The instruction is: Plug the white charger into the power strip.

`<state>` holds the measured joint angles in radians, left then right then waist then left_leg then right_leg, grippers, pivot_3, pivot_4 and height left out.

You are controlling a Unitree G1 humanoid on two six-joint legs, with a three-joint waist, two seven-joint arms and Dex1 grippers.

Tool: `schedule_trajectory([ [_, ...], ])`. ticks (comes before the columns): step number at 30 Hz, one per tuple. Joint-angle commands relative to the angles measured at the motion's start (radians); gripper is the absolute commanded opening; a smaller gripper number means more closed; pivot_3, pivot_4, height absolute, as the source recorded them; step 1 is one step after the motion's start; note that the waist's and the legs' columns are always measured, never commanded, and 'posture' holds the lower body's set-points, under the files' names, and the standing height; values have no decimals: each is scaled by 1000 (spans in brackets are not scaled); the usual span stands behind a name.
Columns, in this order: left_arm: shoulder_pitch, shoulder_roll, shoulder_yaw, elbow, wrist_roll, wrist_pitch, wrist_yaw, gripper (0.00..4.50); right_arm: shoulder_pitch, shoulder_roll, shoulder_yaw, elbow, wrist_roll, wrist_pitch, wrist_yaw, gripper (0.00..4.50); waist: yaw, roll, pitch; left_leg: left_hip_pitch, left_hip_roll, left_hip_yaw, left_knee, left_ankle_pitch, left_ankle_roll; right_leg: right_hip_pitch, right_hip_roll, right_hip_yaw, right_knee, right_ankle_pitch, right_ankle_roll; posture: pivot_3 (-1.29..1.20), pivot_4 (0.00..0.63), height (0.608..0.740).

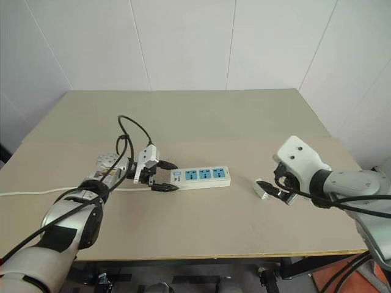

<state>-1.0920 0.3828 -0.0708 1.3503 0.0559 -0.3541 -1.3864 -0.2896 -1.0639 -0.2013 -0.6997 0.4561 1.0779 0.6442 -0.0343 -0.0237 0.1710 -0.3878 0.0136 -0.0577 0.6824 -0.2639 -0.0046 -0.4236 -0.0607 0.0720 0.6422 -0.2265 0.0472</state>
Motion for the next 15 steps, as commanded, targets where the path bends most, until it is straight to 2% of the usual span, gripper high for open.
schedule_trajectory([
  [1,13,-22,8,2,33,4,101,4500,17,6,-37,-46,15,24,-12,4445,2,0,0,0,0,0,0,0,0,0,0,0,0,0,0,0,150,740],
  [5,21,-47,13,8,57,26,172,4500,35,11,-49,-67,23,43,-14,4445,5,0,0,0,0,0,0,0,0,0,0,0,0,0,0,0,150,740],
  [10,18,-70,55,5,27,49,127,4500,55,12,-59,-88,31,56,-18,4445,12,0,0,2,0,0,0,0,0,2,0,0,1,0,0,0,150,740],
  [11,14,-78,81,1,3,52,111,4109,58,12,-62,-91,32,57,-20,4500,13,0,0,2,0,0,0,0,0,2,0,0,1,0,0,0,150,740],
  [14,11,-87,122,-11,-32,50,43,3324,64,14,-56,-90,34,55,-27,4500,17,0,0,0,0,0,0,0,0,1,0,0,0,0,0,0,150,740],
  [15,15,-86,122,-17,-30,41,31,3316,64,16,-49,-89,32,53,-32,4500,17,0,0,0,0,0,0,0,0,0,0,0,0,0,0,0,150,740],
])
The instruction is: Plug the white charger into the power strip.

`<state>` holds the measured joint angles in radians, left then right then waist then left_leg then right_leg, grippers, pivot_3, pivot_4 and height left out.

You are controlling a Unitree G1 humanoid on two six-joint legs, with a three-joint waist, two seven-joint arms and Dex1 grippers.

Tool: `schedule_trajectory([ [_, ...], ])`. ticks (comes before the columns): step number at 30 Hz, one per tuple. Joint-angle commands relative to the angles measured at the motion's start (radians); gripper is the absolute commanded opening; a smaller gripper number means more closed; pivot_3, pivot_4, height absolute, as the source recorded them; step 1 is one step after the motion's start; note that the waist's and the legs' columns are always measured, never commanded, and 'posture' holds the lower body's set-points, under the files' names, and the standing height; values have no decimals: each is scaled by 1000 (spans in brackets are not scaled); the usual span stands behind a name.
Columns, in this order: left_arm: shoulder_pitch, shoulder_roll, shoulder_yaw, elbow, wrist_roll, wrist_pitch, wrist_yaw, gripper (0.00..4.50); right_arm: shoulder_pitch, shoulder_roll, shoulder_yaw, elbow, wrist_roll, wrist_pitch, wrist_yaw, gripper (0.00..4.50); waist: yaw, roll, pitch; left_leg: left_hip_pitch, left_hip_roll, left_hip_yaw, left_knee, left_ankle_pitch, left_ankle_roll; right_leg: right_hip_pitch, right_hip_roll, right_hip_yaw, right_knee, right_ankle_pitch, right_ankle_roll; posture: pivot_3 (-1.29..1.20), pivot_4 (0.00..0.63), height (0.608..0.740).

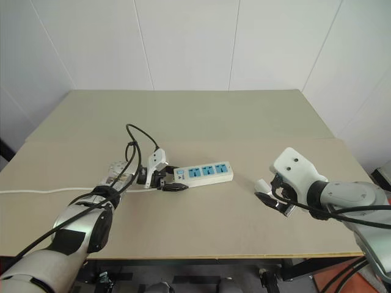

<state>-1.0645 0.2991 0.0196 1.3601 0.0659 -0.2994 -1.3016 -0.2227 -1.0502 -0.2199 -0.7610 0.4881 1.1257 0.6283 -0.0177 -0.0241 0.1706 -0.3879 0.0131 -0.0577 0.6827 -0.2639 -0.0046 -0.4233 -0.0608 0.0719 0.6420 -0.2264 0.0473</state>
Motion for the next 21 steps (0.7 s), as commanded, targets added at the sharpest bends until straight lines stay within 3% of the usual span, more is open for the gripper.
schedule_trajectory([
  [1,-11,-1,31,-32,-36,-17,-49,3316,-4,6,-25,-28,-1,4,-20,4500,0,0,0,0,0,0,0,0,0,0,0,0,0,0,0,0,150,740],
  [5,-10,4,-33,-76,33,-17,64,3316,-1,25,-17,-32,1,3,-35,4500,3,0,0,0,0,0,0,0,0,0,0,0,0,0,0,0,150,740],
  [10,87,25,-104,-324,88,-12,202,3316,15,47,9,-21,-12,-19,-53,4500,1,0,0,1,0,0,0,0,0,1,0,0,0,0,0,0,150,740],
  [17,351,32,-142,-1171,82,897,270,3316,24,73,52,21,-41,-71,-59,4500,-3,0,0,1,0,0,0,0,0,1,0,1,3,0,0,0,150,740],
  [21,444,-1,-133,-1442,57,1249,371,3316,9,91,84,63,-62,-119,-51,4500,-1,0,0,3,0,0,1,0,0,2,0,1,2,0,0,0,150,740],
])
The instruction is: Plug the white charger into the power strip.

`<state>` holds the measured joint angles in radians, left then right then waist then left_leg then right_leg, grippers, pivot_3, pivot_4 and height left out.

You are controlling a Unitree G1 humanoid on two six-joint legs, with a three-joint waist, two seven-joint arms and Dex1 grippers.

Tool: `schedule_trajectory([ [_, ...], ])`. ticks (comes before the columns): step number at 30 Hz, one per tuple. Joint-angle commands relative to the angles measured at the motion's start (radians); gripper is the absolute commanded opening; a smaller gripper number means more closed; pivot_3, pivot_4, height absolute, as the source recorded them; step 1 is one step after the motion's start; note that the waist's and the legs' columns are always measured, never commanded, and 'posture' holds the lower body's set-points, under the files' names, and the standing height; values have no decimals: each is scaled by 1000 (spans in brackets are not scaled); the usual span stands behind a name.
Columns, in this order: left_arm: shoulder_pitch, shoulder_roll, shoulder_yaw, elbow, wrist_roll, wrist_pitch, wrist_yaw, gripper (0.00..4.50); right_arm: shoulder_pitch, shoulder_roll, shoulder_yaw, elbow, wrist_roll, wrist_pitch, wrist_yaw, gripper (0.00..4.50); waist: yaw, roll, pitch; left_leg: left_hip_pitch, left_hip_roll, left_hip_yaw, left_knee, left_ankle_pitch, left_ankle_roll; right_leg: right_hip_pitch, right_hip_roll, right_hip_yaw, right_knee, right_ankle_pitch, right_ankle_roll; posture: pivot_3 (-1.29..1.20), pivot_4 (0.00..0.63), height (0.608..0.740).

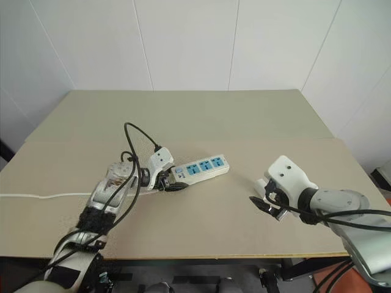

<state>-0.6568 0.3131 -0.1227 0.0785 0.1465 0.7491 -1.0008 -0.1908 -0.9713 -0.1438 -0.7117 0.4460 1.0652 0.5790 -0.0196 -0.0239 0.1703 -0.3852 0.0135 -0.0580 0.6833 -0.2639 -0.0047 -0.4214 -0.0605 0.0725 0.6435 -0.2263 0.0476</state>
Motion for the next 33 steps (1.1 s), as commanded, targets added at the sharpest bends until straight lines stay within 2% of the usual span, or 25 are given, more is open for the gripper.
schedule_trajectory([
  [1,64,-10,5,-189,-25,207,92,3316,-30,22,9,23,-17,-70,1,4500,-1,0,-1,1,0,0,0,0,0,1,0,0,0,0,0,0,150,740],
  [5,158,31,-32,-218,-28,127,161,3316,-43,31,8,41,-13,-97,18,4500,-5,0,-1,2,0,1,-1,0,0,1,0,1,-1,0,0,0,150,740],
  [7,220,51,-19,-228,-62,-7,158,4045,-46,21,24,54,-25,-106,23,4500,-7,1,-2,3,0,1,-1,0,0,1,0,1,-1,0,0,0,150,740],
  [9,253,51,3,-224,-95,-107,177,4489,-46,12,36,65,-39,-112,27,4500,-3,0,-2,3,1,2,-2,0,0,0,0,2,-2,0,0,0,150,740],
  [11,285,31,59,-179,-155,-348,187,4489,-41,11,40,68,-49,-121,31,4500,4,1,-2,3,0,2,-2,0,0,1,-1,2,-2,0,-1,0,150,740],
  [14,283,-1,141,-105,-241,-497,202,4489,-31,29,17,56,-38,-133,35,4500,9,1,-2,1,1,2,-2,0,0,0,-1,1,-2,0,-1,0,150,740],
  [17,261,3,204,-35,-365,-561,126,4489,-14,32,-4,47,-29,-131,38,4500,8,1,-2,1,0,2,-2,0,0,0,-1,1,-3,0,-1,0,150,740],
  [19,249,34,245,1,-515,-524,-39,4489,5,23,-5,44,-36,-129,39,4500,7,1,-2,1,0,2,-2,0,0,0,-1,1,-3,0,-1,0,150,740],
  [21,243,66,246,51,-580,-517,-154,4489,21,17,-7,37,-33,-129,47,4500,6,1,-2,1,0,2,-2,0,0,0,-1,1,-3,0,-1,0,150,740],
  [23,237,47,262,115,-632,-555,-208,4489,26,21,-14,29,-29,-131,48,4500,4,1,-2,2,0,2,-2,0,0,0,-1,1,-2,0,-1,0,150,740],
  [27,262,41,214,195,-570,-693,-250,4489,30,20,-18,25,-41,-129,43,4500,4,1,-2,2,0,2,-2,0,0,1,-1,1,-2,0,-1,0,150,740],
  [33,253,-18,194,334,-471,-922,-144,4489,56,22,-37,5,-42,-123,42,4500,6,1,-2,1,0,2,-2,0,0,1,-1,1,-3,0,-1,0,150,740],
])
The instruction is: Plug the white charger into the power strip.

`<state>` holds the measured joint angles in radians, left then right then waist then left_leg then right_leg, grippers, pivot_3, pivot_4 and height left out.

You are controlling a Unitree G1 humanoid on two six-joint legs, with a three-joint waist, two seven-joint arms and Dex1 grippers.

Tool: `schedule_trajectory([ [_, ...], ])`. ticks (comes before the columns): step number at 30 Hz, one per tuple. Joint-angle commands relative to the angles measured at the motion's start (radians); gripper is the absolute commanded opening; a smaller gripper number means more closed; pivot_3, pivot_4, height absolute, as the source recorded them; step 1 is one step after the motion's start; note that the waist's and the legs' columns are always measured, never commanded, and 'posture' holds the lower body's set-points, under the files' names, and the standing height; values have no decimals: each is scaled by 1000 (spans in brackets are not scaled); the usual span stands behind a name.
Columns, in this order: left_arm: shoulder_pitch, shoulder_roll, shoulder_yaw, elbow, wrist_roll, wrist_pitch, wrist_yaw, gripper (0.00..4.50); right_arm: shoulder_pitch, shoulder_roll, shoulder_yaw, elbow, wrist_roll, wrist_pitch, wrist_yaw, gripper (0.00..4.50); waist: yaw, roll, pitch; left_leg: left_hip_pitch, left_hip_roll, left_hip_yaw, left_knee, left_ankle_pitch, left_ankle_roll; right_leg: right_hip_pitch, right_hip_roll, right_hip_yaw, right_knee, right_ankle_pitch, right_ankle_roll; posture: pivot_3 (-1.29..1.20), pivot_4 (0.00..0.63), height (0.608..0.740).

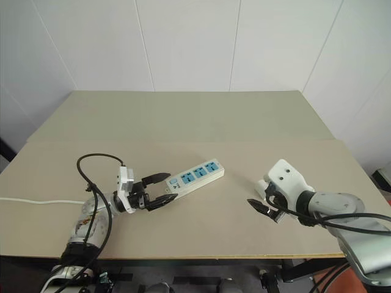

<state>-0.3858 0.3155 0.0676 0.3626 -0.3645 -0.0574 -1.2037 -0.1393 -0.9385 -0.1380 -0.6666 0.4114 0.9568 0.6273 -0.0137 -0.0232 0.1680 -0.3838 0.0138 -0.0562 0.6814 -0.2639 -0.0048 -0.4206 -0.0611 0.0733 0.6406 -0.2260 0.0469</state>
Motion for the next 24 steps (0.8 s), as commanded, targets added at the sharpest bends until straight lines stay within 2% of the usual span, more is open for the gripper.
schedule_trajectory([
  [1,-25,-30,6,75,53,-145,82,4489,7,-10,-43,-42,-8,-14,-8,4500,1,0,0,0,0,0,0,0,0,0,0,0,0,0,0,0,150,740],
  [12,-106,-31,-23,313,106,-297,86,4489,-5,3,-22,-39,-15,-11,-26,4500,1,0,-1,1,0,0,0,0,0,1,0,0,0,0,0,0,150,740],
  [24,-110,-9,-65,305,141,-230,84,4489,21,16,-20,-51,-22,-12,-55,4500,0,1,-4,1,0,0,0,0,0,1,0,0,0,0,0,0,150,740],
])
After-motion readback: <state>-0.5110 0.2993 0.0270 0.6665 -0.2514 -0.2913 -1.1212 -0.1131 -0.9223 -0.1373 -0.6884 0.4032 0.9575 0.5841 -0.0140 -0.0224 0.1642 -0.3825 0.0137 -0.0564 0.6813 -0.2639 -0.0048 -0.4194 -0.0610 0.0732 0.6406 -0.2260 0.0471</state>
